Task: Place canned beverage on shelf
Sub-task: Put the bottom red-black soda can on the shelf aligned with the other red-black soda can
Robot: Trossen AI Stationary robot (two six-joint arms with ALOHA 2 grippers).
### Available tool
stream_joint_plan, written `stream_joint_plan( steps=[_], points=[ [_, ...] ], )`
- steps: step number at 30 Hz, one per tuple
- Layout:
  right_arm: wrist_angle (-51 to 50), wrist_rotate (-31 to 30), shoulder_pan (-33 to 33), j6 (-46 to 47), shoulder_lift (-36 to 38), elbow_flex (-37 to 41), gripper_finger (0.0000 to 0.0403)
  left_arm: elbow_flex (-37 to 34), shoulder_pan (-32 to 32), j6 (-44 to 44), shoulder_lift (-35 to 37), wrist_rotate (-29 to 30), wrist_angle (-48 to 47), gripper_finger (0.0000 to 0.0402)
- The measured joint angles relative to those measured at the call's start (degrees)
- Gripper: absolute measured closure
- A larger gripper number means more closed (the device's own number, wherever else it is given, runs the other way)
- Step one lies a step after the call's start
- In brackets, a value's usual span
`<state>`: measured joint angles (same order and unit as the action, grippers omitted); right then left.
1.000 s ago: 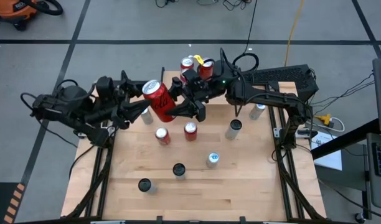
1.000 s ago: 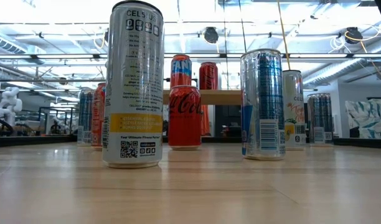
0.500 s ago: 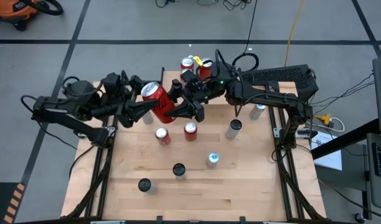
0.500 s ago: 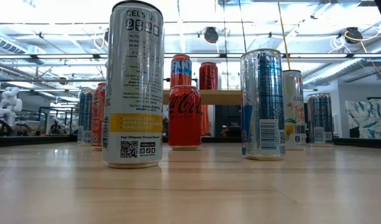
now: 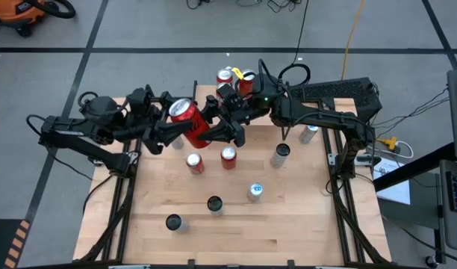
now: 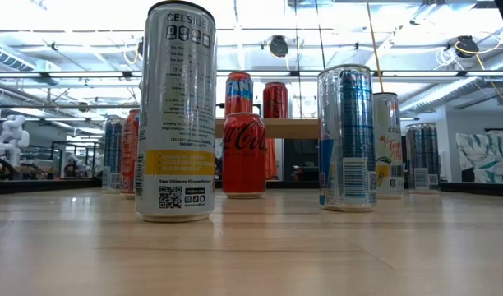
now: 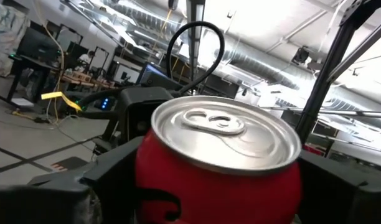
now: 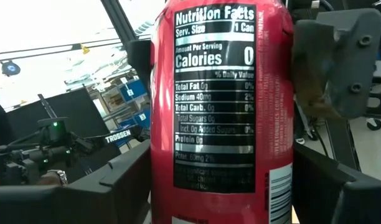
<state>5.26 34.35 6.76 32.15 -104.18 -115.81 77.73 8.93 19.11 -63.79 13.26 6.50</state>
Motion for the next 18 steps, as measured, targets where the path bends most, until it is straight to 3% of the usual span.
stream_joint_plan(
  steps=[6, 12, 18],
  points=[
    [-1.0, 0.2, 0.4, 0.1, 0.0, 0.0, 0.0126, 0.0, 0.0, -0.1, 0.0, 0.1, -0.3, 0.0100],
    [-1.1, -0.4, 0.4, 1.0, 0.0, 0.0, 0.0122, 0.0, 0.0, 0.1, 0.0, 0.1, -0.2, 0.0105],
    [-1.1, -1.2, 0.3, 3.5, 0.0, -0.1, 0.0086, 0.0, 0.0, 0.5, 0.0, 0.3, 0.0, 0.0107]
  ],
)
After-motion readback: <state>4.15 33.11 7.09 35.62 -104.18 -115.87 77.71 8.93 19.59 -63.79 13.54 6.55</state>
